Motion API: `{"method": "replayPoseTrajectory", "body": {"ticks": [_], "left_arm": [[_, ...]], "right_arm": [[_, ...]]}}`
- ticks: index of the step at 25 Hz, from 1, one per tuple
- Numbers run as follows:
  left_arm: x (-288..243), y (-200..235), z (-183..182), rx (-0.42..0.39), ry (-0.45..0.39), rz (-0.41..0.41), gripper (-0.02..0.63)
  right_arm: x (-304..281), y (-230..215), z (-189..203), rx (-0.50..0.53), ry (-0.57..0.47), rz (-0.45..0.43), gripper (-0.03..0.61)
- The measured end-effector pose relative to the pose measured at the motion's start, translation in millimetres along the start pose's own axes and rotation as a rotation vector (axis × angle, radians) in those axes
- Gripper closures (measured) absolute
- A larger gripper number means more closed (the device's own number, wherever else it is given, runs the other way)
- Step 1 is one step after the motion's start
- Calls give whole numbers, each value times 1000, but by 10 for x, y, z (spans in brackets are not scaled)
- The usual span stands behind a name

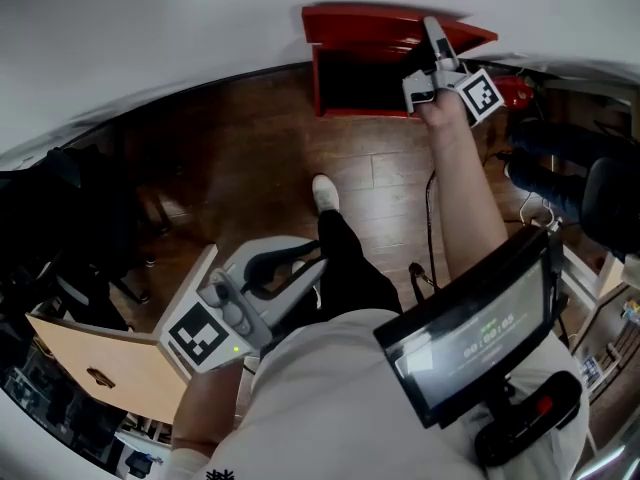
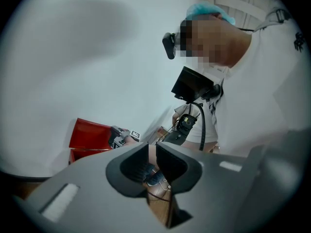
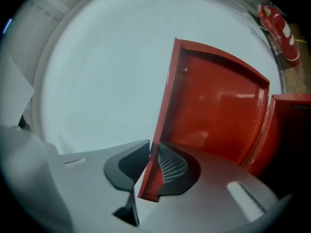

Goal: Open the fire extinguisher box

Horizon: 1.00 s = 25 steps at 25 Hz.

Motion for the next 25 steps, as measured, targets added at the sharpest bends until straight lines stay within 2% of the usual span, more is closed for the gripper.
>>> {"method": "replayPoseTrajectory", "body": {"ticks": [11, 12, 14, 18, 21, 25], "left_arm": [[114, 4, 12, 8, -29, -37, 567], [117, 3, 10, 8, -31, -39, 568], [122, -5, 26, 6, -32, -42, 566], [156, -77, 118, 0, -28, -43, 568], [279, -156, 161, -12, -29, -34, 568], [576, -423, 178, -71, -57, -2, 568]], "right_arm": [[-187, -5, -91, 56, -18, 10, 520], [-181, -8, -90, 61, -15, 16, 507], [-158, -37, -99, 57, -15, 29, 427], [22, -55, -82, 52, -21, 43, 413], [213, 91, 70, 80, 9, 32, 413], [600, 568, 359, 171, 92, 0, 413]]}}
Point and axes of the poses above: the fingertips, and each gripper's own axes: x backward along the fingers, y to its left, z out of its underside, the point moved 9 cm from there along x, backward along the fingers, and after that the axes turned 8 degrees about -z, right-handed, at the moved point
